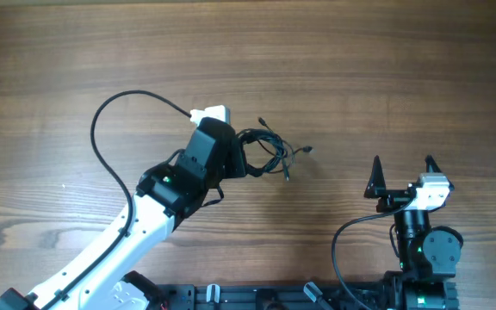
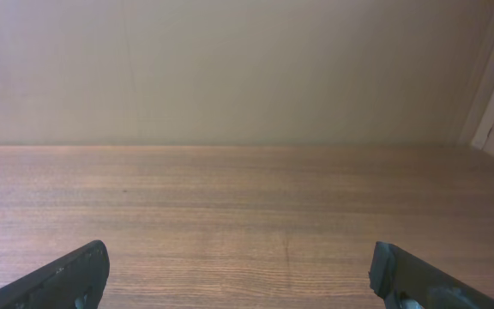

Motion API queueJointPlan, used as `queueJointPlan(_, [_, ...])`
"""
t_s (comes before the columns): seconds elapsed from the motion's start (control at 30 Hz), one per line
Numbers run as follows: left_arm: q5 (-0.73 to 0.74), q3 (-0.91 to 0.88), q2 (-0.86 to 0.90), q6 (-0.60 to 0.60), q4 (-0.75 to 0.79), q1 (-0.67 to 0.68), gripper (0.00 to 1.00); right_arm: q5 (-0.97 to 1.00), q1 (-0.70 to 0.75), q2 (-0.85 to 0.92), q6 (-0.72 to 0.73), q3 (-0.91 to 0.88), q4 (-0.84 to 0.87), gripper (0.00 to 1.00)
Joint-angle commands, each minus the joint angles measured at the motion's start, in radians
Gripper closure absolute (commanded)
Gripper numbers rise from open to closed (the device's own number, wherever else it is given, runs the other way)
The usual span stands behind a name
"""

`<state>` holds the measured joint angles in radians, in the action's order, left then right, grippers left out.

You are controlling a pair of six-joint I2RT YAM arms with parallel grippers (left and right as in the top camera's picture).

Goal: Untangle cables

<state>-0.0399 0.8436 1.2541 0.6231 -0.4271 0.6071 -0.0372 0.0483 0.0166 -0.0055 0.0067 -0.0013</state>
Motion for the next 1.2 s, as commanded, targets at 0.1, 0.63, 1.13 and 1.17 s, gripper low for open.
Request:
queueJointPlan(0.1, [-0.010, 0.015, -0.017, 0.087, -0.010, -0.003, 0.96, -0.012, -0.005, -0.005, -0.006, -0.002, 0.003, 0.00])
queueJointPlan(0.63, [-0.010, 0.014, -0.016, 0.060, 0.000, -0.003, 0.96, -0.092, -0.005, -0.005, 0.398, -0.002, 0.012, 0.00])
queueJointPlan(1.13, [-0.010, 0.014, -0.016, 0.066, 0.000, -0.003, 0.96, -0.164, -0.005, 0.011, 1.532, -0.002, 0.016, 0.00])
queueJointPlan(1.17, [-0.010, 0.014, -0.016, 0.067, 0.000, -0.003, 0.96, -0.229, -0.005, 0.028, 1.263, -0.002, 0.021, 0.00])
